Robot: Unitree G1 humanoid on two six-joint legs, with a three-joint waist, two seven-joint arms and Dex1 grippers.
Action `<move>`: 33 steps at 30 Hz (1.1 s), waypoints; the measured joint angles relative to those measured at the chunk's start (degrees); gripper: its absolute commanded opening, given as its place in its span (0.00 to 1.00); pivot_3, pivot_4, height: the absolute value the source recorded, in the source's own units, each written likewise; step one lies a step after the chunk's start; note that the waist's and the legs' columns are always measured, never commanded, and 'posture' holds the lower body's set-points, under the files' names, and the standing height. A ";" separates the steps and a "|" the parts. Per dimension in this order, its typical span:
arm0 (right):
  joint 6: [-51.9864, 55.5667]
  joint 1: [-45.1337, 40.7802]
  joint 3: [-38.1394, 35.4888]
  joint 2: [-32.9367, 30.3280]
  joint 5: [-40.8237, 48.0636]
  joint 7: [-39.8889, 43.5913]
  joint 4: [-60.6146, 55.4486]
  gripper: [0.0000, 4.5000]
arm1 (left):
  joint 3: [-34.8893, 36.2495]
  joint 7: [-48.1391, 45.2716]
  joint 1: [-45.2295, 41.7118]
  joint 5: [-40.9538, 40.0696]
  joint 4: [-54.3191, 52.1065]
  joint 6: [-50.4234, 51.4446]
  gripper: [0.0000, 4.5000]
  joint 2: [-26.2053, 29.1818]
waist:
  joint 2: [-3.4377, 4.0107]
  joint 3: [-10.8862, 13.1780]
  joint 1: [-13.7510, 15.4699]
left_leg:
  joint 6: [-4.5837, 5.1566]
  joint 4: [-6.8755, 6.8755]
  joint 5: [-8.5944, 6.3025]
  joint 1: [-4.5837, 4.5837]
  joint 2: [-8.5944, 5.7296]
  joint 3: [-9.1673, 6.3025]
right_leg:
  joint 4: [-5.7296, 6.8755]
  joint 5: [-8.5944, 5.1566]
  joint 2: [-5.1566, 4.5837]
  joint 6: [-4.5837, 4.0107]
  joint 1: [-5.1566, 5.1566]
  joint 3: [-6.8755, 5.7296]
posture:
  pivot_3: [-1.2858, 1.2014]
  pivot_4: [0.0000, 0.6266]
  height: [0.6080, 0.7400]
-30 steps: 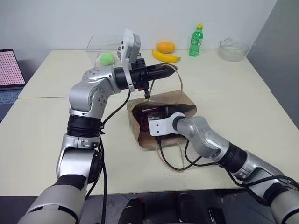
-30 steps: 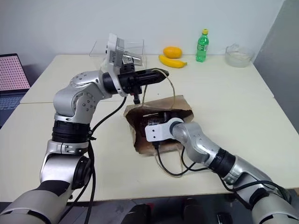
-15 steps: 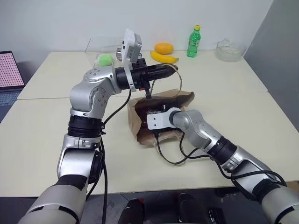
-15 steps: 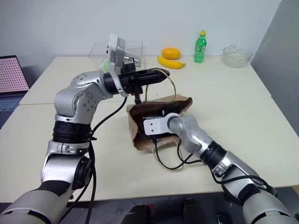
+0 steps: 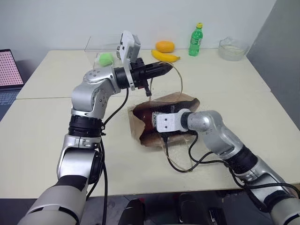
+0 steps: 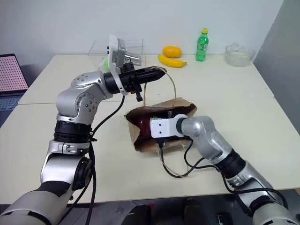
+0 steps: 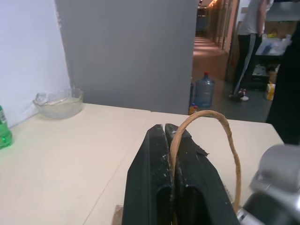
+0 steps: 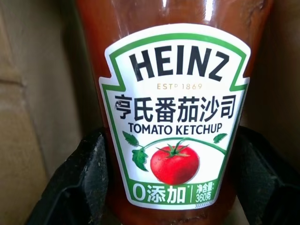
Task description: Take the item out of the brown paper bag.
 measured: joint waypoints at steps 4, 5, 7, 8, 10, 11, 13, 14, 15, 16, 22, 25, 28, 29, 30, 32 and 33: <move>0.58 0.00 -3.52 -0.73 5.33 3.19 -3.49 0.71 | -0.01 -0.18 -0.59 0.50 1.85 -1.73 0.00 -0.02 | 0.00 0.00 0.03 | 0.00 0.00 0.00 0.00 -0.01 0.00 | -0.01 0.00 0.00 0.00 0.01 0.00 | 0.52 0.24 1.00; 0.80 0.00 -3.97 -1.52 6.91 4.30 -4.28 0.71 | -0.01 -0.20 -0.81 0.65 2.49 -2.32 0.00 -0.03 | 0.00 0.00 0.08 | 0.01 0.00 0.00 -0.01 -0.02 0.01 | -0.01 0.00 -0.01 0.00 0.01 0.00 | 0.52 0.24 1.00; 0.98 0.12 -4.80 -2.91 9.06 6.09 -5.11 0.71 | 0.03 -0.21 -1.23 0.90 3.65 -3.21 0.00 -0.02 | -0.01 0.00 0.16 | 0.01 0.00 -0.01 -0.02 -0.03 0.01 | -0.03 0.00 -0.02 0.00 0.01 0.00 | 0.52 0.24 1.00; 1.07 0.33 -5.21 -3.21 9.59 6.41 -5.37 0.71 | 0.04 -0.22 -1.28 0.97 3.97 -3.64 0.00 -0.02 | -0.01 0.00 0.16 | 0.01 0.00 -0.01 -0.02 -0.02 0.01 | -0.03 0.00 -0.01 0.00 0.01 0.00 | 0.52 0.24 1.00; 1.44 0.49 -5.55 -4.43 10.95 7.61 -5.92 0.71 | 0.03 -0.30 -1.34 1.09 4.60 -4.06 0.00 -0.05 | -0.01 0.00 0.16 | 0.01 0.00 0.00 -0.02 -0.02 0.02 | -0.02 0.00 -0.01 0.00 0.00 0.00 | 0.52 0.24 1.00; 1.59 0.53 -5.48 -5.90 11.26 8.73 -6.56 0.71 | 0.03 -0.36 -1.34 1.20 4.87 -4.47 0.00 -0.06 | -0.01 0.01 0.18 | 0.01 0.00 0.00 -0.02 -0.02 0.01 | -0.02 0.00 -0.01 0.00 0.00 -0.01 | 0.52 0.24 1.00; 1.57 0.52 -5.32 -9.11 11.05 10.53 -7.02 0.71 | 0.08 -0.53 -1.36 1.35 5.67 -5.27 0.00 0.00 | -0.01 0.01 0.26 | 0.01 0.02 -0.01 -0.02 -0.04 0.02 | -0.03 0.00 -0.03 0.00 0.02 -0.01 | 0.52 0.24 1.00; 1.60 0.52 -5.26 -9.76 10.63 10.81 -6.96 0.71 | 0.10 -0.66 -1.36 1.39 5.95 -5.40 0.00 0.00 | -0.01 0.01 0.27 | 0.01 0.02 -0.01 -0.02 -0.04 0.03 | -0.02 0.00 -0.03 0.00 0.01 -0.01 | 0.52 0.24 1.00; 1.62 0.43 -4.88 -10.11 9.70 10.97 -6.77 0.71 | 0.10 -0.86 -1.36 1.41 6.21 -5.73 0.00 -0.03 | -0.01 0.01 0.19 | 0.02 0.02 -0.01 -0.02 -0.02 0.04 | -0.02 0.00 -0.02 0.00 0.01 0.00 | 0.52 0.24 1.00; 1.44 0.16 -4.08 -10.29 8.79 11.08 -6.41 0.71 | 0.09 -1.09 -1.42 1.41 6.30 -6.01 0.00 -0.17 | -0.01 0.01 0.12 | 0.01 0.01 -0.01 -0.01 -0.01 0.05 | -0.01 0.00 -0.02 0.00 0.00 0.00 | 0.52 0.24 1.00; 1.21 -0.44 -3.38 -7.55 10.33 11.25 -3.88 0.71 | -0.01 -2.07 -2.29 1.59 6.60 -6.87 0.00 -0.62 | -0.02 0.01 0.12 | 0.00 0.01 0.00 -0.02 -0.01 0.05 | -0.01 0.00 -0.02 0.00 -0.01 0.02 | 0.52 0.24 1.00; 2.87 -0.74 -4.79 -7.24 13.15 11.80 -4.67 0.71 | -0.11 -2.56 -2.54 2.02 7.01 -7.84 0.00 -0.63 | -0.02 0.01 0.26 | 0.00 0.01 0.00 -0.03 -0.04 0.04 | -0.02 0.00 -0.04 0.00 0.00 0.01 | 0.52 0.24 1.00; 5.50 -1.32 -6.55 -7.59 16.04 12.77 -6.15 0.71 | -0.12 -2.60 -2.57 2.42 8.17 -8.59 0.00 -0.66 | -0.02 0.01 0.30 | 0.01 0.01 0.00 -0.03 -0.03 0.04 | -0.02 0.00 -0.04 0.00 0.00 0.01 | 0.52 0.24 1.00; 6.23 -1.62 -7.06 -7.72 16.77 13.09 -6.84 0.71 | -0.13 -2.60 -2.57 2.55 8.48 -8.71 0.00 -0.73 | -0.02 0.02 0.28 | 0.01 0.01 0.00 -0.03 -0.03 0.04 | -0.01 0.00 -0.04 0.00 -0.01 0.00 | 0.52 0.24 1.00; 6.83 -1.84 -7.70 -7.74 17.83 13.47 -7.38 0.71 | -0.14 -2.60 -2.58 2.61 8.65 -8.82 0.00 -0.81 | -0.02 0.01 0.27 | 0.01 0.01 0.00 -0.03 -0.03 0.04 | -0.01 0.00 -0.04 0.00 -0.01 0.00 | 0.52 0.24 1.00; 7.60 -2.35 -8.28 -8.08 19.34 13.97 -8.24 0.71 | -0.14 -2.64 -2.60 2.73 8.88 -9.11 0.00 -1.03 | -0.02 0.01 0.27 | 0.01 0.01 0.00 -0.03 -0.03 0.04 | -0.02 0.00 -0.04 0.00 -0.01 0.00 | 0.52 0.24 1.00; 7.92 -2.55 -8.50 -8.37 20.23 14.16 -8.49 0.71 | -0.15 -2.66 -2.62 2.80 8.96 -9.32 0.00 -1.24 | -0.02 0.01 0.29 | 0.01 0.01 0.00 -0.03 -0.04 0.04 | -0.01 0.00 -0.04 0.00 0.00 0.00 | 0.52 0.24 1.00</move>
